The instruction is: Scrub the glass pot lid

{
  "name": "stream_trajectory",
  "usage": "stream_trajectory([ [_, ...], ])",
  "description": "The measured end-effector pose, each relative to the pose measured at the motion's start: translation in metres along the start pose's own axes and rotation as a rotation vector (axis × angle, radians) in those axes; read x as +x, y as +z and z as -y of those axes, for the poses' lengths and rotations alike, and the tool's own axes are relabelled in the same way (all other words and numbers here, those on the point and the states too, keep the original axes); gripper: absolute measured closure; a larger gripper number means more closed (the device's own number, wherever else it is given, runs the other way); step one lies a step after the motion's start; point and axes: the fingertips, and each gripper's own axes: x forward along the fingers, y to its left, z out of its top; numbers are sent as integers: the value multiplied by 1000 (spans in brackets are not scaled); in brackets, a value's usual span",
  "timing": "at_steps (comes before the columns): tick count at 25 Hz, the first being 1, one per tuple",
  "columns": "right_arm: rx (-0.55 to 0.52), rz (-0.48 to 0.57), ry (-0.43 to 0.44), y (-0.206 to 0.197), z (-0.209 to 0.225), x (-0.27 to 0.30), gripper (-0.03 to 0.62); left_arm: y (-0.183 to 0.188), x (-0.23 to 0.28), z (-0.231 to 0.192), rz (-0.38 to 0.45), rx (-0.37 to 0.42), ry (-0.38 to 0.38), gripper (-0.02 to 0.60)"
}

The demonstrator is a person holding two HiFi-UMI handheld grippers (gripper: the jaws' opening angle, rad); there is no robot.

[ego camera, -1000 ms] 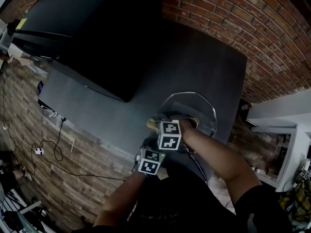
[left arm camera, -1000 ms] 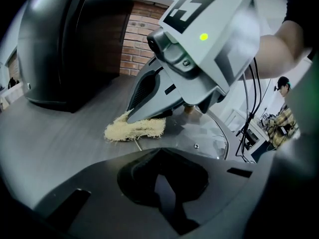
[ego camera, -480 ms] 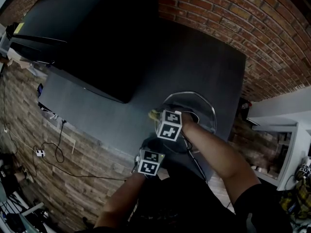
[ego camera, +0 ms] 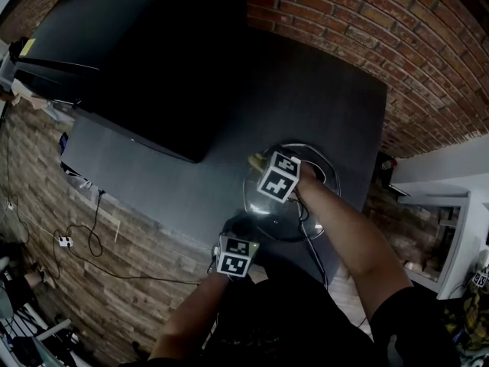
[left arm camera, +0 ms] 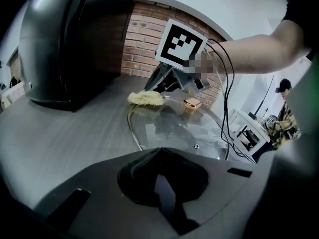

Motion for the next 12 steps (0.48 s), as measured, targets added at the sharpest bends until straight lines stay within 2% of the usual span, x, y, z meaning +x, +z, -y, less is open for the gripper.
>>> stream_trajectory([
  [12, 180, -34, -80, -59, 57, -14, 569, 6, 0, -1, 2, 9, -3, 548],
])
